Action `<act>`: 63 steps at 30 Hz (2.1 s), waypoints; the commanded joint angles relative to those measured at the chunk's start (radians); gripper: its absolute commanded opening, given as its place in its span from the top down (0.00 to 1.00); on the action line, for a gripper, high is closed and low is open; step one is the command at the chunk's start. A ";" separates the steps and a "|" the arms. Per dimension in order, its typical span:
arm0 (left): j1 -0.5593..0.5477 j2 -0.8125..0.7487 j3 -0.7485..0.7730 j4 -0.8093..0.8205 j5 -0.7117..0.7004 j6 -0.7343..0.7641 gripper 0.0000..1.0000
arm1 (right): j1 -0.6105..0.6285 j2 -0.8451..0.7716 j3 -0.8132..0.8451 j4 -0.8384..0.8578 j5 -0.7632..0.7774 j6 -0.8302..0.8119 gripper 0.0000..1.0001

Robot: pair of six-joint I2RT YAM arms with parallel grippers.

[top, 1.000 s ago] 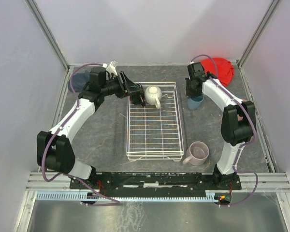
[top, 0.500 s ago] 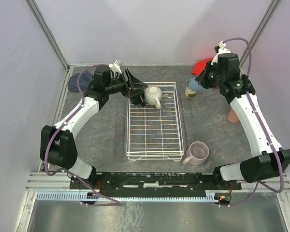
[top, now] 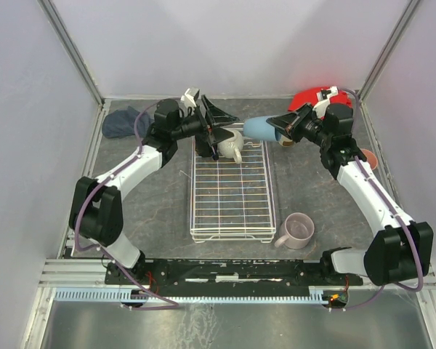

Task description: Load the cups into the dish rack

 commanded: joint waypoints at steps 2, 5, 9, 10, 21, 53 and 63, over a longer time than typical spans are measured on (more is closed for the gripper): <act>-0.011 0.008 0.013 0.056 -0.024 -0.074 0.10 | -0.004 -0.075 -0.037 0.325 -0.037 0.202 1.00; -0.012 0.010 0.001 0.059 -0.047 -0.086 0.11 | -0.001 -0.074 -0.055 0.375 -0.041 0.252 0.99; -0.013 0.035 0.004 0.141 -0.047 -0.145 0.10 | 0.007 -0.079 -0.053 0.357 -0.034 0.258 0.99; -0.012 0.042 0.012 0.151 -0.042 -0.150 0.10 | 0.010 -0.080 -0.053 0.353 -0.032 0.256 0.99; -0.029 0.082 0.026 0.245 -0.055 -0.227 0.11 | 0.046 -0.044 -0.046 0.388 -0.010 0.267 1.00; -0.085 0.010 0.072 -0.083 -0.137 0.117 0.97 | 0.088 -0.070 -0.011 0.138 0.011 0.015 0.41; -0.181 -0.032 0.193 -0.443 -0.410 0.520 0.97 | 0.073 -0.212 0.061 -0.329 0.236 -0.384 0.33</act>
